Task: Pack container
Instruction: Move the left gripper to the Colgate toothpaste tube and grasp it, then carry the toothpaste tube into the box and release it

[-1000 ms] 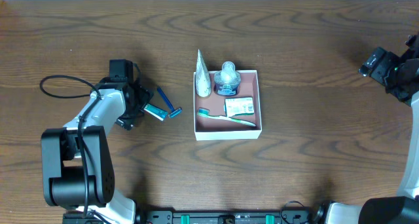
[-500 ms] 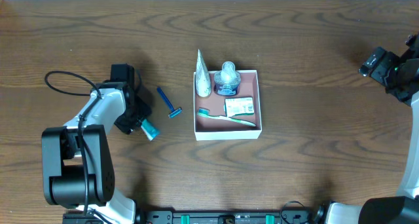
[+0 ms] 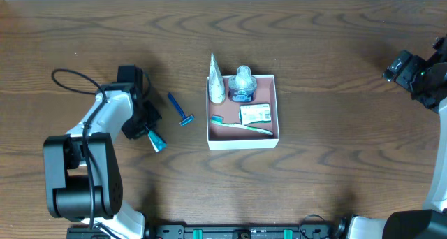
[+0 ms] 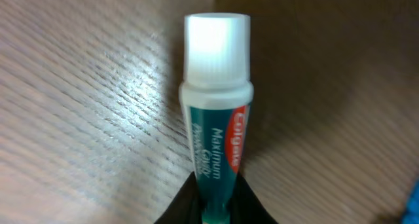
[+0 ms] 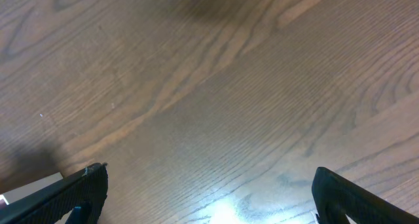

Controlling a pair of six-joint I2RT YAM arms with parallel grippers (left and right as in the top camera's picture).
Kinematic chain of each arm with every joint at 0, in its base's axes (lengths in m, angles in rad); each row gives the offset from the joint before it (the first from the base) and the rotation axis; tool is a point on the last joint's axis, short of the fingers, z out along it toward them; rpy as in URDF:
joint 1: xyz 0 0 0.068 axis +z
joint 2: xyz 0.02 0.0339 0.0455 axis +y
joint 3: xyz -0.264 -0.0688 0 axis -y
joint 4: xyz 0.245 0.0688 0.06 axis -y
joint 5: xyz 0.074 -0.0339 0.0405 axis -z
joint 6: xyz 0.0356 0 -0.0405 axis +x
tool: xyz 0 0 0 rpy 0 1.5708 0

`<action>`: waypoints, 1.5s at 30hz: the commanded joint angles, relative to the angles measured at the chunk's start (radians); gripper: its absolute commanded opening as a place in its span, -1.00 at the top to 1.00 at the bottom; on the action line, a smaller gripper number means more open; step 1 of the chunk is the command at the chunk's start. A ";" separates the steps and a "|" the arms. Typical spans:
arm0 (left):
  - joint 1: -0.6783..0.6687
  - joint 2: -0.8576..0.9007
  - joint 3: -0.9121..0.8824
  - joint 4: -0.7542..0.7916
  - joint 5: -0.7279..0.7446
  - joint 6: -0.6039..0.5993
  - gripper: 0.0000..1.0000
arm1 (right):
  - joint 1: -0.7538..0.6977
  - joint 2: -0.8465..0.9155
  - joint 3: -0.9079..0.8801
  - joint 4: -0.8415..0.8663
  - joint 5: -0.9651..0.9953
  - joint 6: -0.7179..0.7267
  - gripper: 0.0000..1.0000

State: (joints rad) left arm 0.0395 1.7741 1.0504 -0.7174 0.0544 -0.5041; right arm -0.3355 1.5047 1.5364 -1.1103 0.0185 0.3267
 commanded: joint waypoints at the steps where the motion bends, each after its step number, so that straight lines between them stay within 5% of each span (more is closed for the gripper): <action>1: 0.007 -0.056 0.095 -0.044 0.006 0.083 0.78 | -0.006 -0.010 0.013 -0.001 0.000 0.010 -0.98; 7: 0.007 -0.203 0.203 -0.140 0.055 0.089 0.78 | -0.006 -0.010 0.013 -0.001 0.000 0.010 -0.99; 13: -0.029 -0.418 0.244 -0.113 0.365 0.264 0.78 | -0.006 -0.010 0.013 -0.001 0.000 0.010 -0.98; 21: -0.357 -0.594 0.243 0.027 0.393 0.425 0.85 | -0.006 -0.010 0.013 -0.001 0.000 0.010 -0.98; 27: -0.636 -0.558 0.242 0.048 0.217 0.727 0.85 | -0.006 -0.010 0.013 -0.001 0.000 0.010 -0.98; 35: -0.872 -0.393 0.233 0.035 -0.332 0.988 0.88 | -0.006 -0.010 0.013 -0.001 0.000 0.010 -0.98; 40: -0.908 -0.273 0.233 0.007 -0.356 1.167 0.88 | -0.006 -0.010 0.013 -0.001 0.000 0.010 -0.99; 45: -0.909 -0.207 0.233 0.002 -0.356 1.185 0.88 | -0.006 -0.010 0.013 -0.001 0.000 0.010 -0.99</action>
State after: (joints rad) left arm -0.8677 1.5532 1.2766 -0.7116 -0.2546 0.6117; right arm -0.3355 1.5047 1.5364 -1.1103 0.0185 0.3267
